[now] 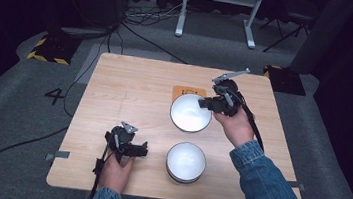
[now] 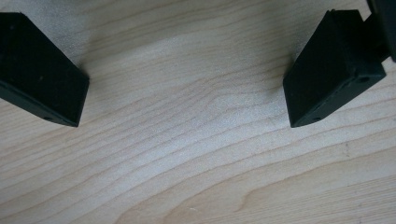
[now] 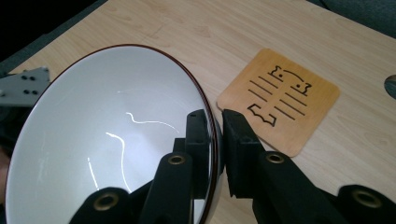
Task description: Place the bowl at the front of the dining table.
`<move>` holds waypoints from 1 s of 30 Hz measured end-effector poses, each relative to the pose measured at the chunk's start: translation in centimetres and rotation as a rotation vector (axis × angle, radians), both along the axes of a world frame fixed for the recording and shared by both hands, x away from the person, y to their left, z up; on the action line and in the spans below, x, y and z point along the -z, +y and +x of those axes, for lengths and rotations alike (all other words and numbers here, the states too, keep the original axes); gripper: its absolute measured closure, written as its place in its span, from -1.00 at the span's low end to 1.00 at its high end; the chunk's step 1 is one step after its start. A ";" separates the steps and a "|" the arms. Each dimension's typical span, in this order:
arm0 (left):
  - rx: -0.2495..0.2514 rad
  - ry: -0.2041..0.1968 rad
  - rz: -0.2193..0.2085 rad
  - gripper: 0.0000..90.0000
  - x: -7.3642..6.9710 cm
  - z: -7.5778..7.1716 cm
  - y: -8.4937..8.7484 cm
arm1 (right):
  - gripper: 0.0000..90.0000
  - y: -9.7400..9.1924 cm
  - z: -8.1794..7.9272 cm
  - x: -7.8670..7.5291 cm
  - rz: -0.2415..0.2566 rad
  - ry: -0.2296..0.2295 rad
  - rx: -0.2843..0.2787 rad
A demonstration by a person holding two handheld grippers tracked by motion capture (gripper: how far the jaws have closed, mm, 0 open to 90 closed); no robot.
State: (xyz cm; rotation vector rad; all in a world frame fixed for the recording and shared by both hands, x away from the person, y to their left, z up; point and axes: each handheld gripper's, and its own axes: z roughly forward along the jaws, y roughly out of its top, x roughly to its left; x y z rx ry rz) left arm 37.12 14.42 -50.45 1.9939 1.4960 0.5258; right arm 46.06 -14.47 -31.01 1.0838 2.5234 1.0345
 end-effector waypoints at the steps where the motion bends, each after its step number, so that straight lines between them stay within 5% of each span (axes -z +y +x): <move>1: 0.000 0.000 0.000 -0.99 0.0 0.0 0.0 | 0.81 0.0 0.0 0.0 0.000 0.000 0.000; 12: 0.001 -0.001 0.004 -0.99 0.0 0.0 0.0 | 0.81 0.0 4.4 0.3 0.028 0.004 0.111; 30: 0.002 0.002 -0.002 -0.99 0.0 0.0 0.0 | 0.81 0.0 9.2 0.5 0.068 0.019 0.249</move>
